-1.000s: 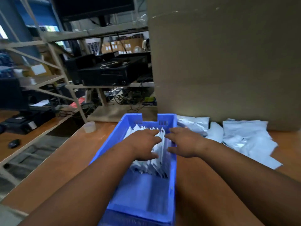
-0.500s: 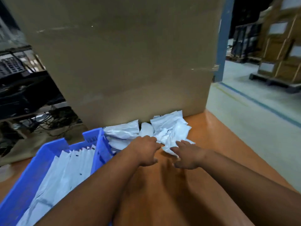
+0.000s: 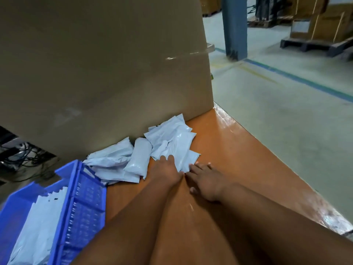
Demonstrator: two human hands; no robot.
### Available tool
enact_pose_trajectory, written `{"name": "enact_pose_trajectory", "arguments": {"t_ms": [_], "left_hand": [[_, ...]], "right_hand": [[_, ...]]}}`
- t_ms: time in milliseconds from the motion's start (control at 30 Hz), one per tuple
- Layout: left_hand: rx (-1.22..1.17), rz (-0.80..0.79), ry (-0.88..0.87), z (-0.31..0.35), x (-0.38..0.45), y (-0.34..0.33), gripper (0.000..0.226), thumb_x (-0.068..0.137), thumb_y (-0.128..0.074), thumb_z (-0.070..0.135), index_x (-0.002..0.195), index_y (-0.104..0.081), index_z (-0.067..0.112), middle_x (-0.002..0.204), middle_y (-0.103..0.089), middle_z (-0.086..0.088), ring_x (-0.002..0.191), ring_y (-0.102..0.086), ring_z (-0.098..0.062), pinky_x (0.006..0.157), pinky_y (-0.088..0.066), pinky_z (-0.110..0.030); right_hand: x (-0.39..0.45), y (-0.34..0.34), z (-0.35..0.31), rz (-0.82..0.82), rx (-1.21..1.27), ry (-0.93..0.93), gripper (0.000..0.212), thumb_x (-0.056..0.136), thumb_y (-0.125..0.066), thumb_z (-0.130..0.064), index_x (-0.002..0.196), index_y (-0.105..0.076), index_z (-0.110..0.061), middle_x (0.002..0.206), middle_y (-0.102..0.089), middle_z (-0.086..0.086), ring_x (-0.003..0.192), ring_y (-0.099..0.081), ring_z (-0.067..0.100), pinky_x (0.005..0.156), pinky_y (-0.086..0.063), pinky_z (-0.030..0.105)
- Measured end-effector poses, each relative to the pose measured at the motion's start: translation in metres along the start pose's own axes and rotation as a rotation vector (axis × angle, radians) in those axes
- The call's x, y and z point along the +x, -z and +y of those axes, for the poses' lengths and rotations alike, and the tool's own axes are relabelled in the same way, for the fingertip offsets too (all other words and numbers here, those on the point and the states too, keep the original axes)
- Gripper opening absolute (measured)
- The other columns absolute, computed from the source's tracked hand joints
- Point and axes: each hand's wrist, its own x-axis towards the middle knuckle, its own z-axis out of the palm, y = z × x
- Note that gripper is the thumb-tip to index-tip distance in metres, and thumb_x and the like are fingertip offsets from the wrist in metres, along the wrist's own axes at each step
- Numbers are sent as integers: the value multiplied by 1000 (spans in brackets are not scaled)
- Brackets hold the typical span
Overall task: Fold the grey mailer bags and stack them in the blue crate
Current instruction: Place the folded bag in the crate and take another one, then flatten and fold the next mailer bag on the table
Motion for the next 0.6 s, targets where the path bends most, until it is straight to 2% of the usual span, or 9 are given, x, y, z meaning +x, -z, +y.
{"name": "enact_pose_trajectory", "arguments": {"t_ms": [133, 233, 300, 367, 433, 500, 600], "left_hand": [[-50, -38, 85, -2, 11, -21, 90, 84, -51, 86, 150, -35, 28, 145, -57, -7, 128, -59, -27, 110, -48, -44], [-201, -9, 74, -14, 13, -38, 98, 71, -33, 92, 148, -40, 32, 148, -57, 1, 131, -58, -21, 112, -47, -43], [-285, -17, 54, -27, 5, -56, 98, 71, -38, 92, 153, -41, 37, 151, -54, 7, 135, -56, -17, 115, -46, -42], [-398, -67, 50, -26, -29, -43, 88, 74, -56, 82, 152, -41, 45, 150, -54, 14, 134, -56, -13, 113, -48, -43], [-439, -104, 54, -27, -66, -31, 86, 75, -70, 64, 153, -41, 42, 150, -55, 11, 135, -55, -17, 111, -48, -44], [-414, -109, 39, -34, -101, -28, 91, 75, -72, 56, 158, -40, 33, 152, -54, 5, 138, -52, -22, 114, -46, -42], [-420, -66, -32, -55, -152, -41, 86, 80, -66, 51, 160, -39, 33, 154, -54, 4, 140, -50, -22, 117, -43, -44]], "right_hand": [[8, -7, 8, 4, -33, 27, 71, 107, -38, -59, 168, -14, -31, 178, 0, 1, 162, -6, 29, 127, -8, 62], [10, -11, 15, -13, -39, 47, 70, 107, -36, -59, 168, -11, -33, 178, 5, 0, 163, -3, 28, 128, -6, 60], [8, -10, 23, -4, 4, 45, 72, 106, -36, -60, 168, -12, -32, 178, 6, 3, 163, -3, 29, 130, -7, 55], [2, -10, 33, 100, 106, 27, 73, 104, -41, -59, 166, -18, -29, 177, 0, 9, 162, -10, 33, 130, -15, 51], [-8, -10, 39, 230, 209, -1, 70, 101, -50, -52, 163, -27, -27, 174, -11, 13, 158, -21, 38, 127, -26, 50], [-24, -7, 38, 365, 283, -37, 64, 99, -56, -43, 156, -36, -25, 170, -20, 15, 152, -30, 41, 123, -33, 50], [-55, 0, 23, 542, 176, -10, 52, 99, -59, -35, 147, -48, -20, 170, -21, 18, 153, -27, 44, 122, -31, 55]]}}
